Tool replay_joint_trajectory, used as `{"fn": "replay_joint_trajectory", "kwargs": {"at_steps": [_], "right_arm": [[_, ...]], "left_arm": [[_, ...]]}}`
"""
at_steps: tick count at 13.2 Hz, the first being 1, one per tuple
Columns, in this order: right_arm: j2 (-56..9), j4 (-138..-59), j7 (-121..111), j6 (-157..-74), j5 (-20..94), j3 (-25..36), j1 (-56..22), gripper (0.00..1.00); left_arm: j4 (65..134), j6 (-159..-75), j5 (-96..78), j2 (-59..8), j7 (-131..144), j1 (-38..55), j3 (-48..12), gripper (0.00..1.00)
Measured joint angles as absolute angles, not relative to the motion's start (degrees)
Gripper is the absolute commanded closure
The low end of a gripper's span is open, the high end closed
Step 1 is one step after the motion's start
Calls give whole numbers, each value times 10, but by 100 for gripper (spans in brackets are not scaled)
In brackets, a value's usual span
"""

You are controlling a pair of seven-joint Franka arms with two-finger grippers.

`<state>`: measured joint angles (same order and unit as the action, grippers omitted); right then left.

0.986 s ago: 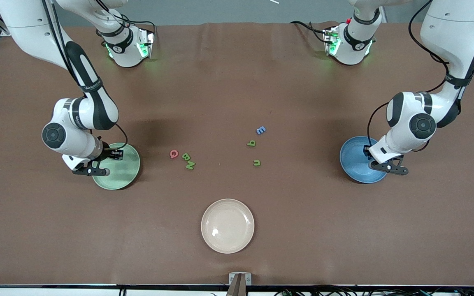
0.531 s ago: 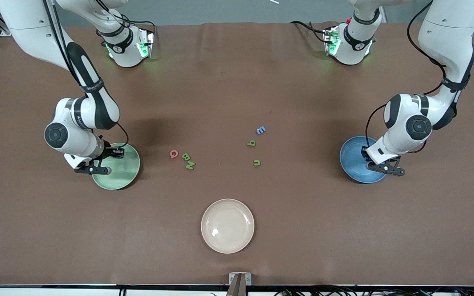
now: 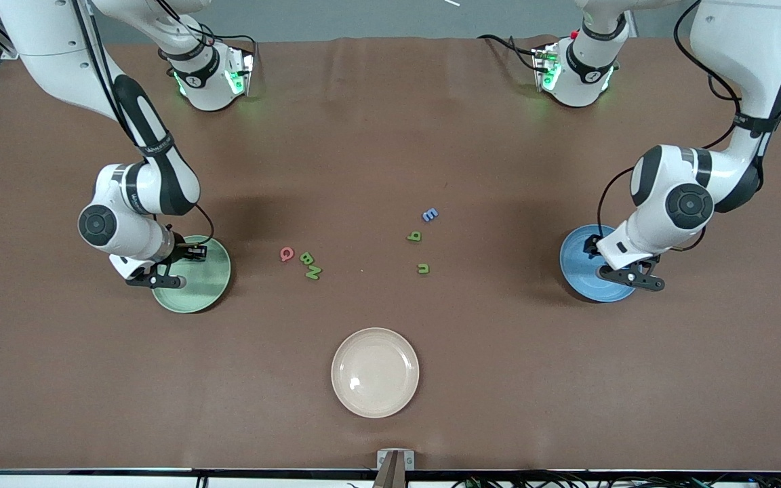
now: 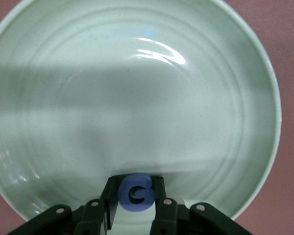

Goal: Sort upper and lower case letters into plates
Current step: 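Open the left gripper over the blue plate while the right gripper releases the G, then move the left gripper to the green c while the right gripper reaches the pink o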

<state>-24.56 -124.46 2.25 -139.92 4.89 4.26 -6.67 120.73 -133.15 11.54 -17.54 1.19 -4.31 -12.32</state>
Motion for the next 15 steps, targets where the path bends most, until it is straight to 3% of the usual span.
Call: {"fn": "replay_joint_trajectory", "kwargs": {"at_steps": [1,4,10,15], "right_arm": [[-246,-1245,23,-1399,49,43,-67,13],[-245,-1243,23,-1399,49,42,-67,1],[-227,-1155,115,-1309,54,32,-103,0],[-232,-1149,247,-1346,55,28,-189,0]], "left_arm": [[1195,-1315,113,-169,66,-42,-152,0],[1175,-1306,113,-178,239,-25,-234,0],[1032,-1308,113,-307,468,105,-250,0],[928,-1309,113,-412,529,191,-199,0]]}}
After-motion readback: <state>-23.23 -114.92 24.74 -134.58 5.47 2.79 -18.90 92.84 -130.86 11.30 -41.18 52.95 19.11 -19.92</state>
